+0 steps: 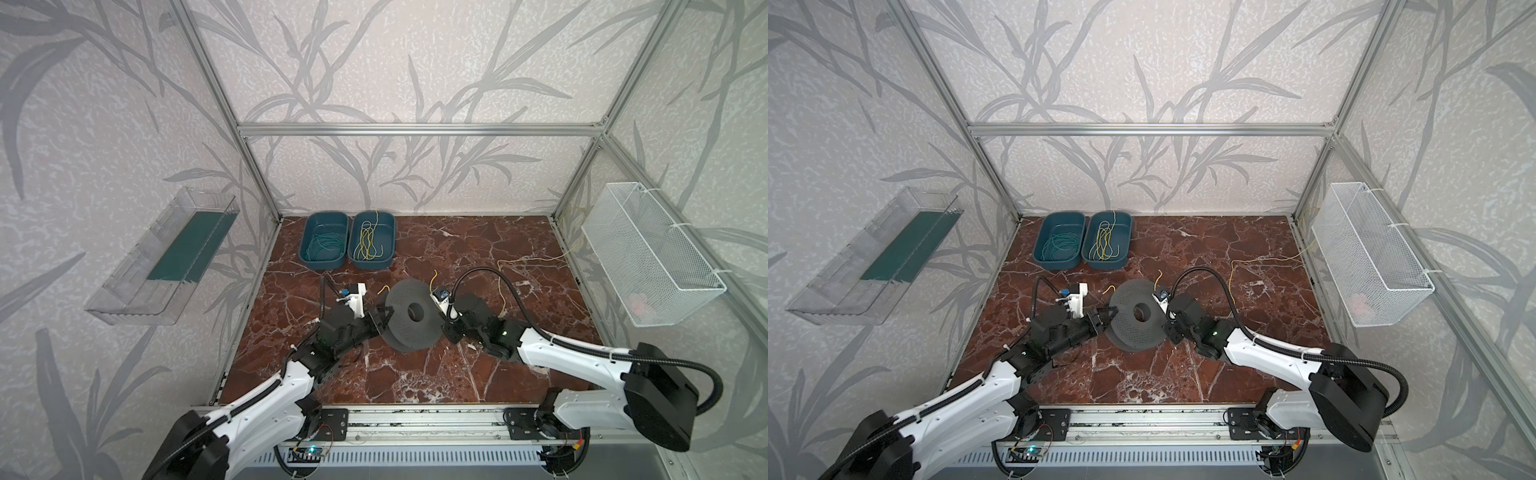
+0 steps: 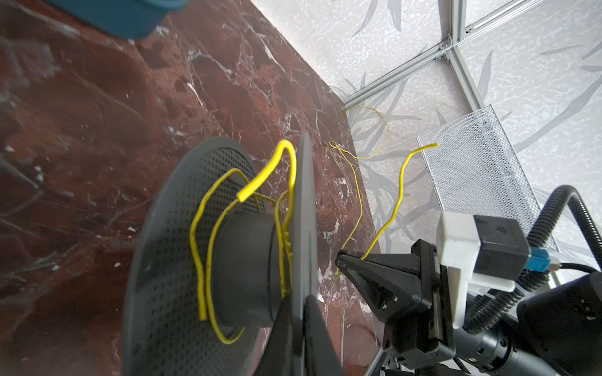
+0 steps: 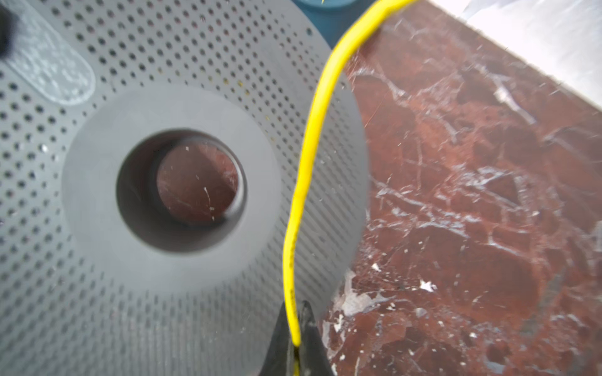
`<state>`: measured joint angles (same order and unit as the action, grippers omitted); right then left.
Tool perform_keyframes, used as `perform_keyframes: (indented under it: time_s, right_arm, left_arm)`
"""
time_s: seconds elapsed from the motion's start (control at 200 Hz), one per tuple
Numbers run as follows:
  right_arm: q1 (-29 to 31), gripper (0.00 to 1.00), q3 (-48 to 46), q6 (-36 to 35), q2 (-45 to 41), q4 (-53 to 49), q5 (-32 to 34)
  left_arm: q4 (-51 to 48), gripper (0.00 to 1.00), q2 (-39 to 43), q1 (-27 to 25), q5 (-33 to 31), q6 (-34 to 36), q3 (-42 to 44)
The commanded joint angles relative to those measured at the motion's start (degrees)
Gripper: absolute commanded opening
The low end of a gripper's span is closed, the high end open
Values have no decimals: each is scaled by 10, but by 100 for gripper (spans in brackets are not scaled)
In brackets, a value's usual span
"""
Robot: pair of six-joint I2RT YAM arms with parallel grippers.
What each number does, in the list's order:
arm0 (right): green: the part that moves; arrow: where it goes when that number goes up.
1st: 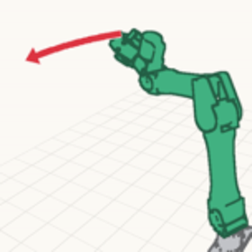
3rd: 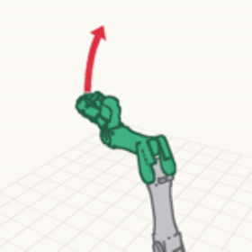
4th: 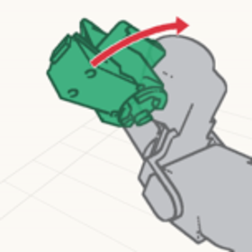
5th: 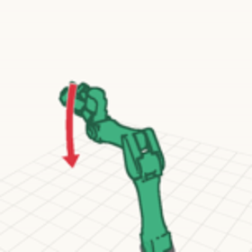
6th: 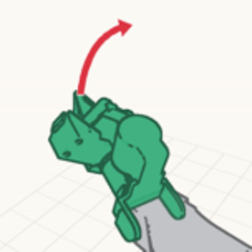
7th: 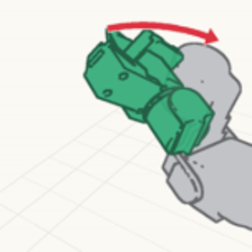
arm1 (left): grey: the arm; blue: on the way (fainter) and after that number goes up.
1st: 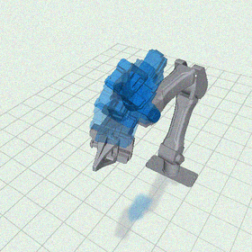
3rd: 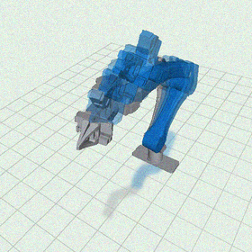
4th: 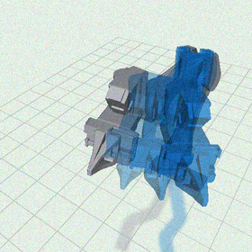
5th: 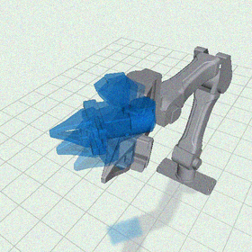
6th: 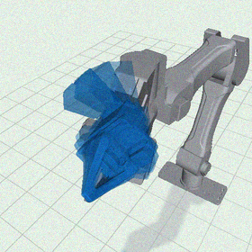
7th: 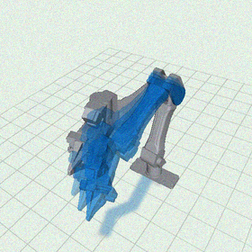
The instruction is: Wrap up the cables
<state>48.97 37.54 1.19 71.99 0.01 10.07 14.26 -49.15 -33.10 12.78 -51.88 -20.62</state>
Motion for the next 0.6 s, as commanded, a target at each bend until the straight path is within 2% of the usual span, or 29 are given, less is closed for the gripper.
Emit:
perform_keyframes:
  time_s: [0.0, 0.085, 0.135, 0.19, 0.37, 0.525, 0.595]
  right_arm:
    - [-2, 0, -1, 8, -39, -19, 24]
    - [-3, 0, -4, 12, -52, -21, 25]
    - [-3, 0, -6, 14, -56, -21, 25]
    - [-3, 0, -7, 13, -59, -21, 26]
    - [-5, 0, -11, 13, -68, -19, 27]
    - [-9, 0, -17, 13, -75, -14, 26]
    - [-10, 0, -18, 14, -78, -14, 25]
  left_arm:
    - [-179, 0, 32, 3, -83, 98, -79]
    - [-222, 0, 14, 3, -81, 120, -121]
    - [-210, 0, -4, 2, -57, 143, -132]
    - [-220, 0, -25, -2, -62, 146, -149]
    - [-285, 0, -87, -41, -155, 206, -246]
    - [-330, 0, -160, -110, -271, 262, -337]
    - [-332, 0, -195, -134, -319, 263, -361]
